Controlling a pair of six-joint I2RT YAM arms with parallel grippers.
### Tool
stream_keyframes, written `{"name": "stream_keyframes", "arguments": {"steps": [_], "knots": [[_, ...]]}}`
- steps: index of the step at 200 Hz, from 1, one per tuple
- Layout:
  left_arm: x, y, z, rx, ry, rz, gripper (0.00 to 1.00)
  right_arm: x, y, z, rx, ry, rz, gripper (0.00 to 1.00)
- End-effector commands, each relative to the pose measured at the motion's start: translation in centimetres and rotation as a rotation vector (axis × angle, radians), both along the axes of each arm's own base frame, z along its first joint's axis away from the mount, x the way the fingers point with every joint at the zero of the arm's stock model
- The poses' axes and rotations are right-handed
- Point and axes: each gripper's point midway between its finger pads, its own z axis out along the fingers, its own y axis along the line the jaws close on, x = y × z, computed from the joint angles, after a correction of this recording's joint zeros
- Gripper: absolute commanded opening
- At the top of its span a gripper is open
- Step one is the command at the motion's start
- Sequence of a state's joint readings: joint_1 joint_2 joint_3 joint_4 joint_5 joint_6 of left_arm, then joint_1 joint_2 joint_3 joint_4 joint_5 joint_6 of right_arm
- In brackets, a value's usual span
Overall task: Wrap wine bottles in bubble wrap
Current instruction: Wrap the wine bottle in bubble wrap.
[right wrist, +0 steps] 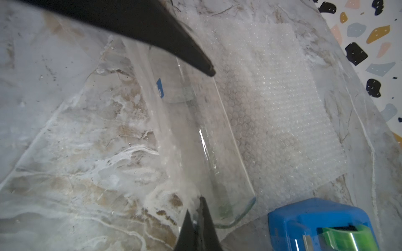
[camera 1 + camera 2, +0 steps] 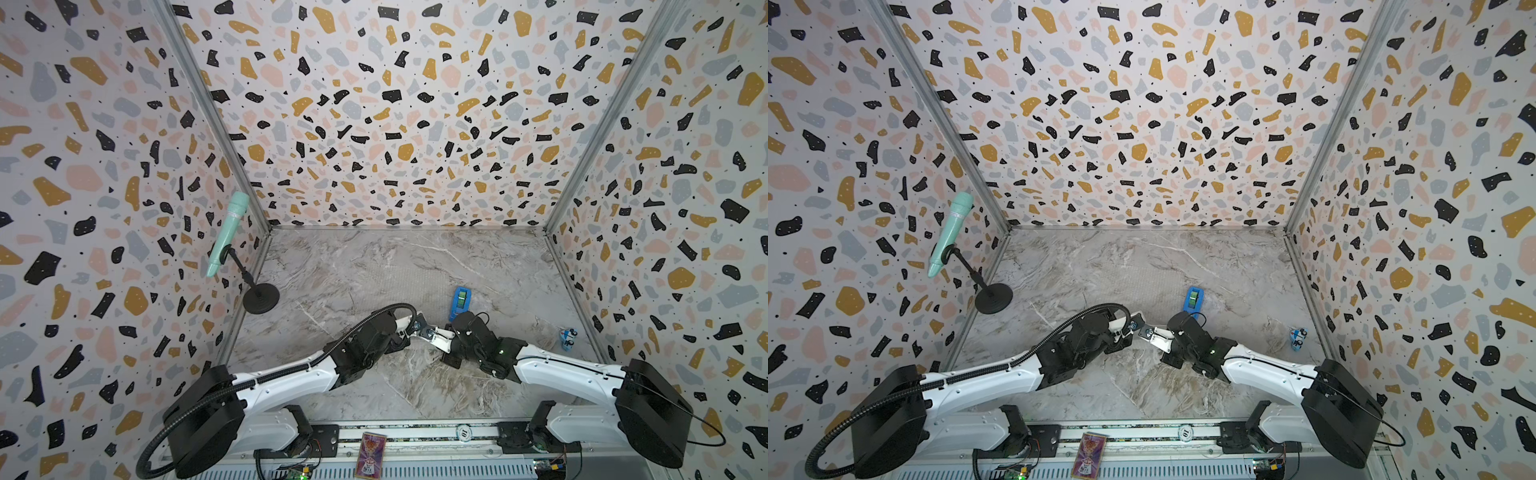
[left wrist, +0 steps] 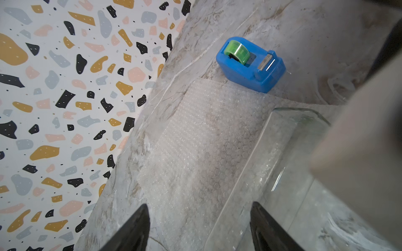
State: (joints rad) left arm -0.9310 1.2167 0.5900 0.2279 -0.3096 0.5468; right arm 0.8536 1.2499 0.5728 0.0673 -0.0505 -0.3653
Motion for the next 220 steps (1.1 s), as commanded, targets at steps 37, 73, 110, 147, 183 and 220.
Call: {"name": "stream_keyframes", "arguments": {"steps": [37,73,110,147,183,220], "knots": [[-2.0,-0.2,0.8,-0.150,0.063,-0.023,0.63,3.9,1.3,3.1,0.183,0.034,-0.141,0.00],[-1.7,-0.3,0.9,-0.239,0.080,0.041,0.52,4.5,1.8,2.2,0.171,0.072,-0.153,0.00],[0.0,-2.0,-0.2,-0.287,0.119,0.098,0.50,5.2,1.5,1.2,0.153,0.096,-0.196,0.00],[1.4,-2.4,-0.6,-0.330,0.107,0.162,0.48,5.8,1.1,1.3,0.175,0.112,-0.240,0.00],[1.8,-1.9,0.6,-0.372,0.079,0.190,0.56,5.6,1.3,3.7,0.265,0.079,-0.228,0.00],[3.1,-2.1,0.4,-0.367,0.102,0.211,0.52,6.9,0.8,3.6,0.279,0.114,-0.289,0.00]]}}
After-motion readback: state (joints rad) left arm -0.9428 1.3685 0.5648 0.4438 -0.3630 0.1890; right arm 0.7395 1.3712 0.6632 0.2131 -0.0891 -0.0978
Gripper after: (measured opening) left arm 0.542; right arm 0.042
